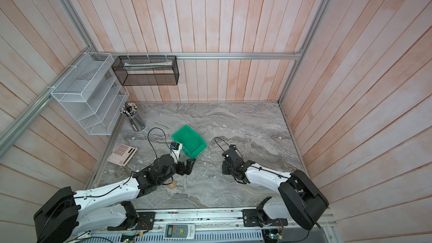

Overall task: Put the screwdriver in the bin
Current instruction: Pick up the screwdriver from the center of the table.

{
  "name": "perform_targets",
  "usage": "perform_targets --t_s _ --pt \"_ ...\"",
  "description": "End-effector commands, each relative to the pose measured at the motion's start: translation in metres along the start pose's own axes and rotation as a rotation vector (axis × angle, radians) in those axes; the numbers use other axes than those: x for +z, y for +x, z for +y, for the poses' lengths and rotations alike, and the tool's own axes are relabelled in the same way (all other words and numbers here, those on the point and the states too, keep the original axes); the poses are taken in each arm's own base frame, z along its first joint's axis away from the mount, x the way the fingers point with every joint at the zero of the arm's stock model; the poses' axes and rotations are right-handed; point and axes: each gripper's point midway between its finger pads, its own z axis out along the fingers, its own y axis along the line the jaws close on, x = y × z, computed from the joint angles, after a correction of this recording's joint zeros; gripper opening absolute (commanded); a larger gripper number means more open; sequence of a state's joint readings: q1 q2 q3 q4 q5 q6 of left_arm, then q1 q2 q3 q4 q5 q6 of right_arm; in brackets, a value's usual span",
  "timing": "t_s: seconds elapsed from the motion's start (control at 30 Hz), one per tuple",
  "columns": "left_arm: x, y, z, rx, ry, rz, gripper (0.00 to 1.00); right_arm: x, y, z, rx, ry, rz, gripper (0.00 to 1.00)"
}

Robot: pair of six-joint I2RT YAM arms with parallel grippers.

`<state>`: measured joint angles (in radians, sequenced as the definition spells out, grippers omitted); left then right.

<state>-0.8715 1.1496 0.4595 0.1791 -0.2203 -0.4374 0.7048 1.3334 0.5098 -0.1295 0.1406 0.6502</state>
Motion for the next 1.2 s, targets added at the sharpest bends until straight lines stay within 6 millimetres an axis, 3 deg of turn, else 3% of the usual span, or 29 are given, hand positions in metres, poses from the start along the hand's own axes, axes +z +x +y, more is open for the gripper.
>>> perform_targets --t_s 0.0,0.17,0.33,0.6,0.77,0.9,1.17 --pt "0.000 -0.006 -0.004 0.024 0.008 -0.012 1.00 0.002 0.009 -0.003 -0.020 0.046 0.015 0.34" --pt "0.002 -0.015 -0.003 0.073 -0.026 -0.005 1.00 0.002 0.004 -0.004 -0.054 0.079 0.008 0.10" --pt "-0.001 -0.027 0.000 0.109 -0.068 -0.024 1.00 -0.007 -0.017 0.003 -0.084 0.077 -0.051 0.01" --pt "-0.006 -0.056 0.011 0.175 -0.192 -0.045 1.00 -0.037 -0.062 0.025 -0.099 0.004 -0.224 0.00" --pt "-0.010 -0.068 0.000 0.208 -0.157 -0.038 1.00 -0.057 -0.095 0.048 -0.146 -0.051 -0.316 0.00" --pt "-0.016 -0.079 0.005 0.190 -0.186 -0.028 1.00 -0.068 -0.118 0.073 -0.215 -0.094 -0.345 0.00" --pt "-0.041 -0.094 0.030 0.009 -0.134 -0.057 1.00 -0.063 -0.139 0.118 -0.348 -0.176 -0.283 0.00"
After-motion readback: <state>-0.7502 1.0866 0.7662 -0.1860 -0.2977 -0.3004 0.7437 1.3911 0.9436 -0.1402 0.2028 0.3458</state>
